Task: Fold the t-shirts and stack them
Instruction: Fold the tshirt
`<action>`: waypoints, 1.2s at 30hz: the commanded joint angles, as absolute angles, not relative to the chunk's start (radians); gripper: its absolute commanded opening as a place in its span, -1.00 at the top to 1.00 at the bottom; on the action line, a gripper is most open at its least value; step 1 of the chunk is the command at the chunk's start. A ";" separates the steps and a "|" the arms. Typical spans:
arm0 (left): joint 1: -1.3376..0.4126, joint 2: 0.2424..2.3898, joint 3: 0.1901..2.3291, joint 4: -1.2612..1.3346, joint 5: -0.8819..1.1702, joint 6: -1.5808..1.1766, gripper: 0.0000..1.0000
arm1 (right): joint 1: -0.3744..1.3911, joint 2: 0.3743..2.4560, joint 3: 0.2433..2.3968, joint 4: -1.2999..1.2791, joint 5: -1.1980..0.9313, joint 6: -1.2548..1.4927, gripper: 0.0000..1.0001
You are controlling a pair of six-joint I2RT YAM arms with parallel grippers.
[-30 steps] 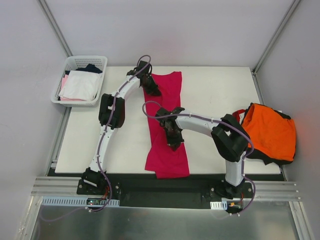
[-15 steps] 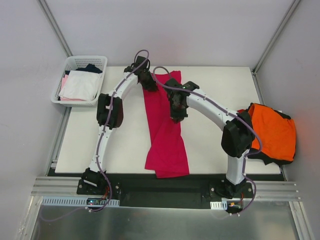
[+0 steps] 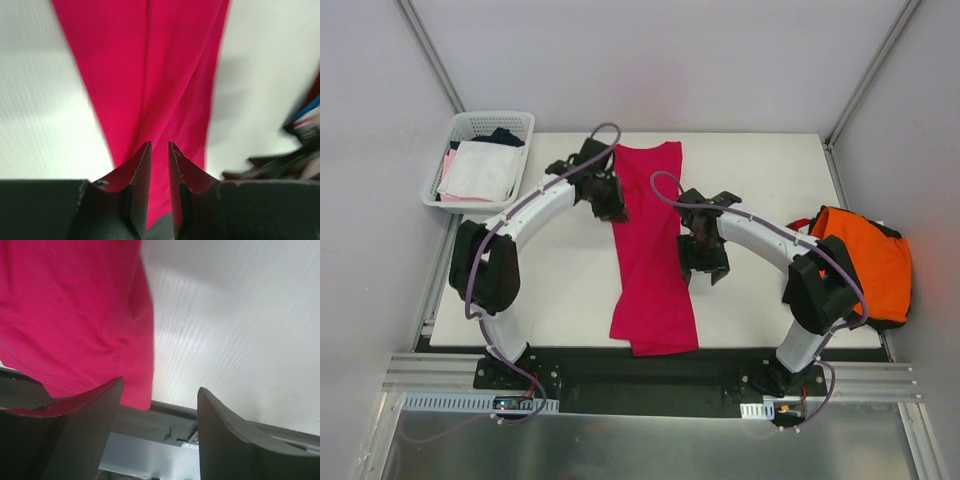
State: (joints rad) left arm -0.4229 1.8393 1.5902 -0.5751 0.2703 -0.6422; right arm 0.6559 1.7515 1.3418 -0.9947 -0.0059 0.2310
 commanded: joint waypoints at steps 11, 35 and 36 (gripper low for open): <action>-0.575 1.488 0.930 -0.620 -0.015 -0.745 0.72 | 0.643 1.513 1.080 -0.885 -0.095 0.215 -0.31; -1.035 1.509 0.807 -0.632 -0.183 -1.261 0.71 | 0.624 1.309 0.637 -0.508 -0.117 0.382 -0.25; -1.043 1.508 0.798 -0.634 -0.183 -1.265 0.70 | 0.624 1.302 0.618 -0.497 -0.117 0.394 -0.25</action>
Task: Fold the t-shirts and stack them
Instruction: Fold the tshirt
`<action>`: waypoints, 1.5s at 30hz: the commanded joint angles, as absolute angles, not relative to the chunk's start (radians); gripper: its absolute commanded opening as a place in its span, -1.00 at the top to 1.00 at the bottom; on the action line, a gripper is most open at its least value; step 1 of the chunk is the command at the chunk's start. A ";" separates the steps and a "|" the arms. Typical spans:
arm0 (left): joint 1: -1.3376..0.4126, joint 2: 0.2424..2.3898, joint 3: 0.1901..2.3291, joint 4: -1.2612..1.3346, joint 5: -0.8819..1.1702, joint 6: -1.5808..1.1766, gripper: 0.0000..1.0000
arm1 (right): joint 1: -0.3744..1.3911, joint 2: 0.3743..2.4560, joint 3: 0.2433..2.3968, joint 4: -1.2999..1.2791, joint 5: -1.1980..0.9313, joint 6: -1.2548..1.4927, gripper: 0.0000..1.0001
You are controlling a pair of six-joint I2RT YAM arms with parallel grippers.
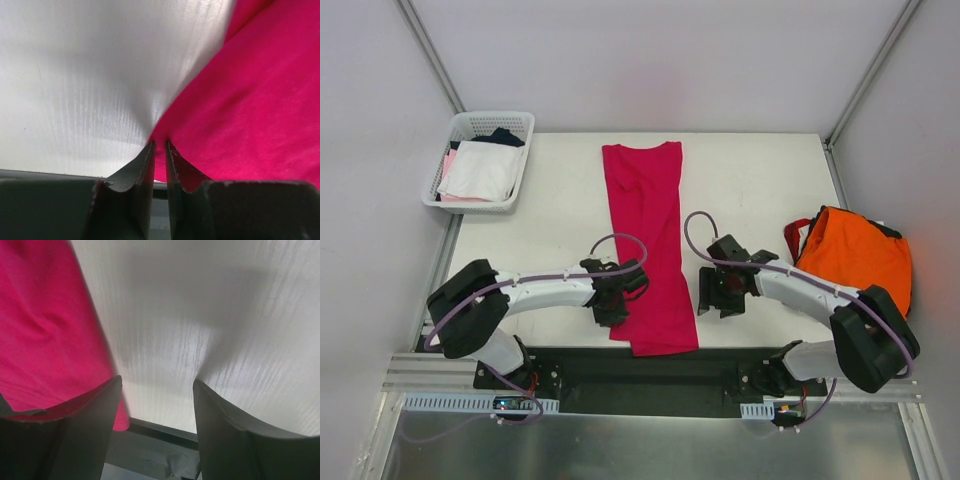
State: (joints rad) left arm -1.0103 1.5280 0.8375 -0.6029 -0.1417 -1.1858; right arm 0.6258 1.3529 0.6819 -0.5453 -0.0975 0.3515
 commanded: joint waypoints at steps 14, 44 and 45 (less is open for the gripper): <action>-1.088 1.376 0.802 -0.715 -0.261 -1.275 0.68 | 0.749 1.250 0.561 -0.486 -0.080 0.466 -0.24; -1.091 1.190 0.537 -0.499 -0.181 -1.373 -0.41 | 0.801 1.356 0.566 -0.360 -0.178 0.503 -0.23; -1.091 1.207 0.555 -0.494 -0.170 -1.365 -0.53 | 0.802 1.358 0.566 -0.359 -0.175 0.502 -0.23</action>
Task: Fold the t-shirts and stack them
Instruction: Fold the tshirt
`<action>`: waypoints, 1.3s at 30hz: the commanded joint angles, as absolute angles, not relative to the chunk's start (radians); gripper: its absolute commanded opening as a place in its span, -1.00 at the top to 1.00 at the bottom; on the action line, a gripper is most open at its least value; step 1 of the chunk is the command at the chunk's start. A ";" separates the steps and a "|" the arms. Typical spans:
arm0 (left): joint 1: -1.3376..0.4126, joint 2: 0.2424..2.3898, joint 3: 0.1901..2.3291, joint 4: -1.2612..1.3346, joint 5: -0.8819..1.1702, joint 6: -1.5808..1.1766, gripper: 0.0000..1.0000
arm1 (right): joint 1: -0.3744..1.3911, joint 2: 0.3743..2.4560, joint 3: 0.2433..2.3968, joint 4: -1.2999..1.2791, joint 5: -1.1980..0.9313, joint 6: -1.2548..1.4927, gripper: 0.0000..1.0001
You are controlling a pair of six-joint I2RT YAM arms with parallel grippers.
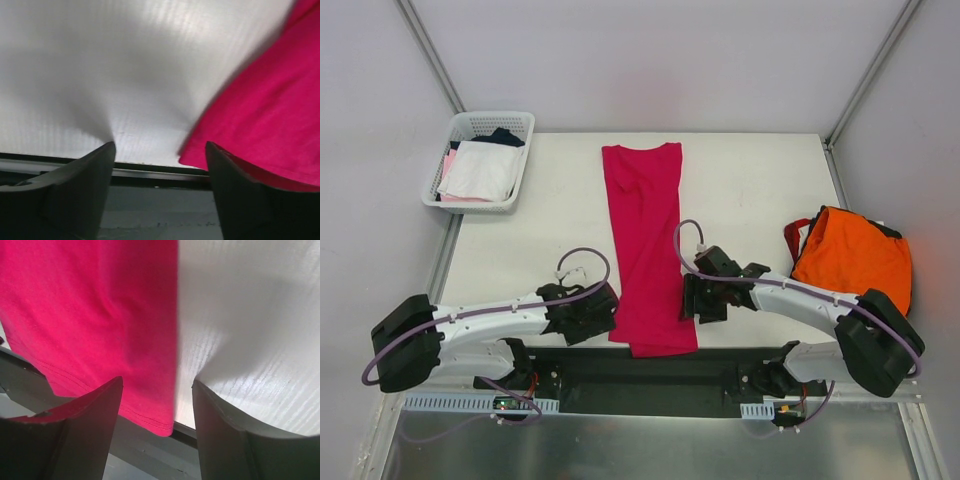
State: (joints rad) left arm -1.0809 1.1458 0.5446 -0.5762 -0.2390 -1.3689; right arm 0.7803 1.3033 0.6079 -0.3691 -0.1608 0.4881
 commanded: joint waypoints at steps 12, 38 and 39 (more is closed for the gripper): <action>-1.092 1.328 0.531 -0.259 -0.032 -1.390 -0.81 | 0.816 1.333 0.542 -0.379 -0.155 0.492 -0.22; -1.256 1.341 0.499 -0.249 -0.072 -1.537 -0.46 | 0.831 1.091 0.342 -0.417 -0.129 0.603 -0.21; -1.256 1.342 0.499 -0.249 -0.072 -1.536 -0.46 | 0.834 1.071 0.344 -0.428 -0.129 0.606 -0.21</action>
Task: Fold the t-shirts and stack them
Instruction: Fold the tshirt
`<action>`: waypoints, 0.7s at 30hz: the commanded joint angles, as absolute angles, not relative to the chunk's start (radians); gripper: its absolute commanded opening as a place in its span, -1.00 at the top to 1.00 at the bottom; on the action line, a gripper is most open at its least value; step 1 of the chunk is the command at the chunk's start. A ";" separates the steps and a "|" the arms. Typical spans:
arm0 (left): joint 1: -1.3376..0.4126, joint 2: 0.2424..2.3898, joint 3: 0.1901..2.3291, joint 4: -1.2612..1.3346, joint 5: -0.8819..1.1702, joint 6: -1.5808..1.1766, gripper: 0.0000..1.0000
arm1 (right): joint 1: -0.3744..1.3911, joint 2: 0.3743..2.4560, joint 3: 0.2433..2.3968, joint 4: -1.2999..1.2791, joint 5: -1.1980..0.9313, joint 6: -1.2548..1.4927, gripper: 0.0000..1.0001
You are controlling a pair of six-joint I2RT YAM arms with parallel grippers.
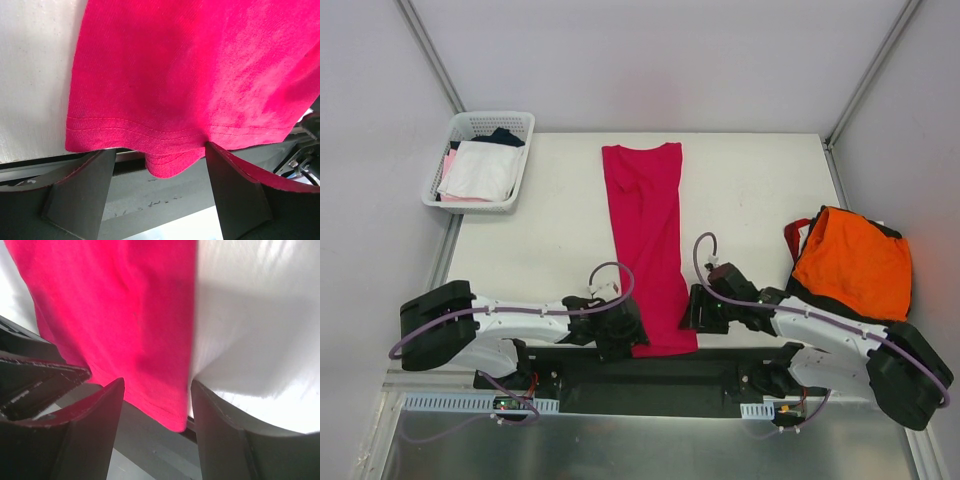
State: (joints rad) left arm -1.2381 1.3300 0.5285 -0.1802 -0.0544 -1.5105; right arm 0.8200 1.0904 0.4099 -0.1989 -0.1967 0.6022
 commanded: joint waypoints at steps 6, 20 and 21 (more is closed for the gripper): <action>-1.256 1.371 0.522 -0.250 -0.103 -1.508 -0.46 | 0.864 1.042 0.360 -0.491 -0.126 0.604 -0.21; -1.244 1.428 0.690 -0.345 -0.238 -1.437 -0.46 | 0.931 1.134 0.351 -0.436 -0.106 0.626 -0.21; -1.244 1.443 0.709 -0.344 -0.233 -1.425 -0.45 | 0.936 1.153 0.348 -0.427 -0.107 0.626 -0.20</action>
State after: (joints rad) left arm -1.2449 1.3911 0.6197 -0.3157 -0.1394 -1.5078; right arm 0.9138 1.0660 0.4160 -0.3099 -0.1837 0.6388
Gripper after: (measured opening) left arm 0.730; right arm 0.599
